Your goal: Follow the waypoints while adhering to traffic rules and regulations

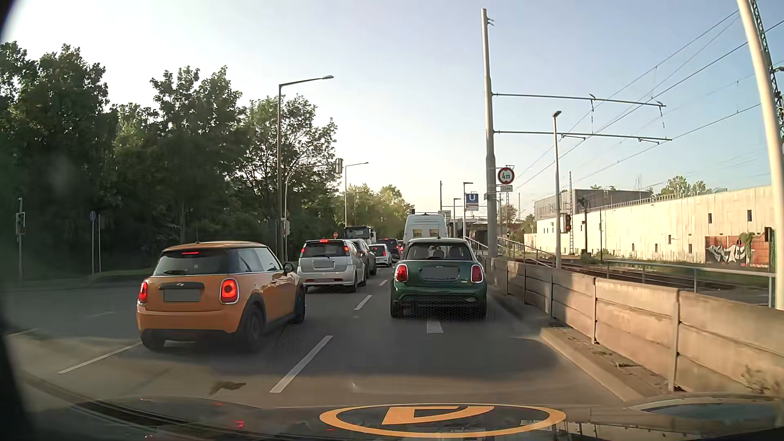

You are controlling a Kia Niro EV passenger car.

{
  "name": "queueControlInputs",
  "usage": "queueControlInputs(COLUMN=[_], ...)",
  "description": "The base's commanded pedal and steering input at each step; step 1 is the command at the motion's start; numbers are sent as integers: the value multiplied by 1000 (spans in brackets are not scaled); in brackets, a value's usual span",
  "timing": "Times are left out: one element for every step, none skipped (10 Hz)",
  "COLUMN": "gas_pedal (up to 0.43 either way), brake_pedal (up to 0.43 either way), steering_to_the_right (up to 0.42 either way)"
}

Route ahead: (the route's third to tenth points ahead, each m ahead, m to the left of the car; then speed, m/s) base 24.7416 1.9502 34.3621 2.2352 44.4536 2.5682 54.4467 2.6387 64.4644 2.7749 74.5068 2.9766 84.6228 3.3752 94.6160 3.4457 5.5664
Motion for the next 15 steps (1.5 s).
queueControlInputs(gas_pedal=[0,0,39,59,59,67,87,138,197,240,248,248,248,248,248], brake_pedal=[0,0,0,0,0,0,0,0,0,0,0,0,0,0,0], steering_to_the_right=[5,5,5,4,4,4,4,4,4,4,4,4,4,4,4])
